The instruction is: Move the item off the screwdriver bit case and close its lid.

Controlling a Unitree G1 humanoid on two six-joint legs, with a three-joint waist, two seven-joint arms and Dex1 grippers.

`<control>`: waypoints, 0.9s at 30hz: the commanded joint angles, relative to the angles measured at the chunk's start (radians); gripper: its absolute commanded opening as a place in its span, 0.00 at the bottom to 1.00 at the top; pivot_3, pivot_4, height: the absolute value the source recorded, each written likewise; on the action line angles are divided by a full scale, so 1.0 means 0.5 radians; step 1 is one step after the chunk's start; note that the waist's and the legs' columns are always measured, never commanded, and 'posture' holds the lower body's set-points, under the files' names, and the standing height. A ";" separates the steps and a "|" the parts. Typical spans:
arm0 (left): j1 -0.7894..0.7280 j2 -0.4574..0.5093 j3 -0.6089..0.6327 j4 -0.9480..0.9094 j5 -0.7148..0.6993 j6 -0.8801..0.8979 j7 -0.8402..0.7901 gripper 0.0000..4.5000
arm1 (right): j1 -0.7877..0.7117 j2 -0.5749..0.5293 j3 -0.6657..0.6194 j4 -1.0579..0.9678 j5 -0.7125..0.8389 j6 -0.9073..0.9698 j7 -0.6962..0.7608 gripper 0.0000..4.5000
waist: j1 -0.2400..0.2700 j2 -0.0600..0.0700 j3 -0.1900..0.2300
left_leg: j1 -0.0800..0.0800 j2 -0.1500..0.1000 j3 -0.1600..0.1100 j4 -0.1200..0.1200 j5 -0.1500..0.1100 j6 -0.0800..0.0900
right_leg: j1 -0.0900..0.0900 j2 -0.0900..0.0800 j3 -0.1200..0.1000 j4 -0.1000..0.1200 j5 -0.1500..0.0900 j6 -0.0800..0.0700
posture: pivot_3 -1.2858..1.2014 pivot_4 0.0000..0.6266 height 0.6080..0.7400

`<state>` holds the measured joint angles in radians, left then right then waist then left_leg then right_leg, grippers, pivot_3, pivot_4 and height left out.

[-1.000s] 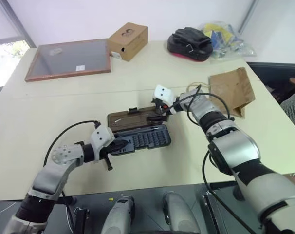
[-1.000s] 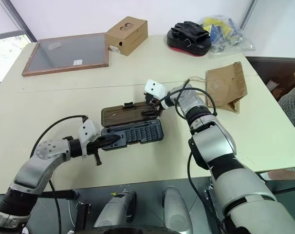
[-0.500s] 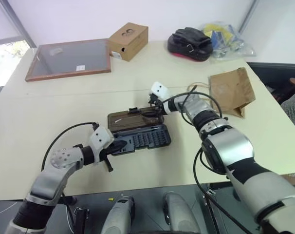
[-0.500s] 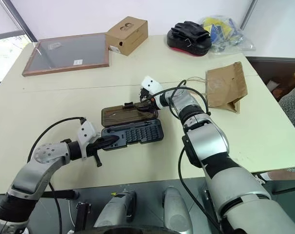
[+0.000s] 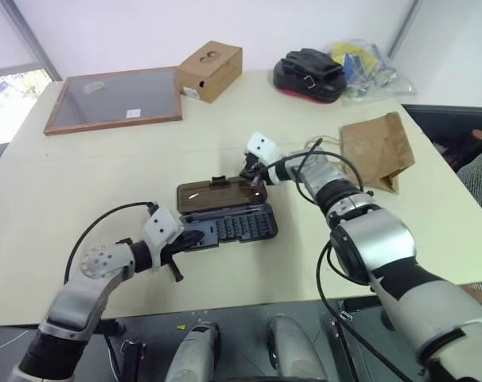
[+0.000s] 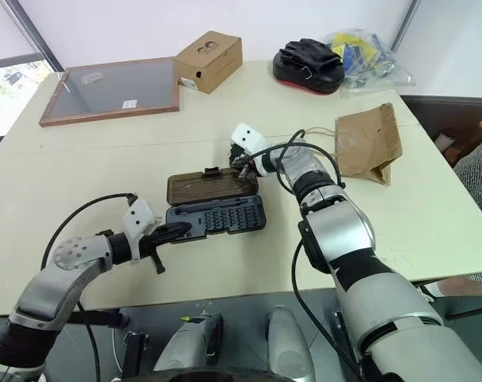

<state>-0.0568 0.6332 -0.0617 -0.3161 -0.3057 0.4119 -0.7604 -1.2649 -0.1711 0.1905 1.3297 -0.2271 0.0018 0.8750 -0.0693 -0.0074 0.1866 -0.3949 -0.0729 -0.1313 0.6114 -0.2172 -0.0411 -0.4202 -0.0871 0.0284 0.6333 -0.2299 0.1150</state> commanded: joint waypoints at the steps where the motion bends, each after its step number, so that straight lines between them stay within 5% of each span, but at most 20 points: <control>1: -0.024 0.006 0.042 -0.006 0.000 -0.017 -0.004 0.00 | 0.001 -0.005 -0.020 0.008 -0.011 0.031 -0.033 0.02 | 0.000 0.000 0.000 | 0.000 0.000 0.000 0.000 0.000 0.000 | 0.000 0.000 0.000 0.000 0.000 0.000 | 0.52 0.24 1.00; 22: -0.079 -0.050 -0.005 0.161 0.051 -0.148 -0.044 0.00 | 0.072 -0.166 -0.300 -0.074 0.187 0.348 -0.246 0.02 | 0.000 0.000 0.000 | -0.001 0.000 0.002 -0.001 0.000 0.000 | -0.001 0.000 0.000 -0.001 0.000 -0.001 | 0.52 0.24 1.00; 25: -0.091 -0.054 -0.005 0.181 0.059 -0.158 -0.055 0.00 | 0.058 -0.150 -0.306 -0.085 0.199 0.359 -0.235 0.20 | 0.000 0.000 0.000 | -0.001 0.000 0.002 -0.001 0.000 0.000 | -0.001 0.000 0.000 -0.001 0.000 -0.001 | 0.52 0.24 1.00; 27: -0.089 -0.055 -0.004 0.188 0.062 -0.167 -0.061 0.00 | 0.046 -0.148 -0.306 -0.089 0.205 0.366 -0.233 0.41 | 0.001 0.001 0.000 | -0.001 0.000 0.002 -0.001 0.000 0.000 | -0.001 0.000 0.000 -0.001 0.000 -0.001 | 0.52 0.24 1.00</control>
<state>-0.0946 0.6061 -0.0639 -0.2271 -0.2836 0.3373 -0.7862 -1.2235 -0.2493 0.0479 1.3249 -0.1352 0.1823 0.7607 -0.0689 -0.0071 0.1869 -0.3953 -0.0727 -0.1305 0.6107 -0.2172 -0.0411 -0.4208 -0.0873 0.0285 0.6329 -0.2302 0.1146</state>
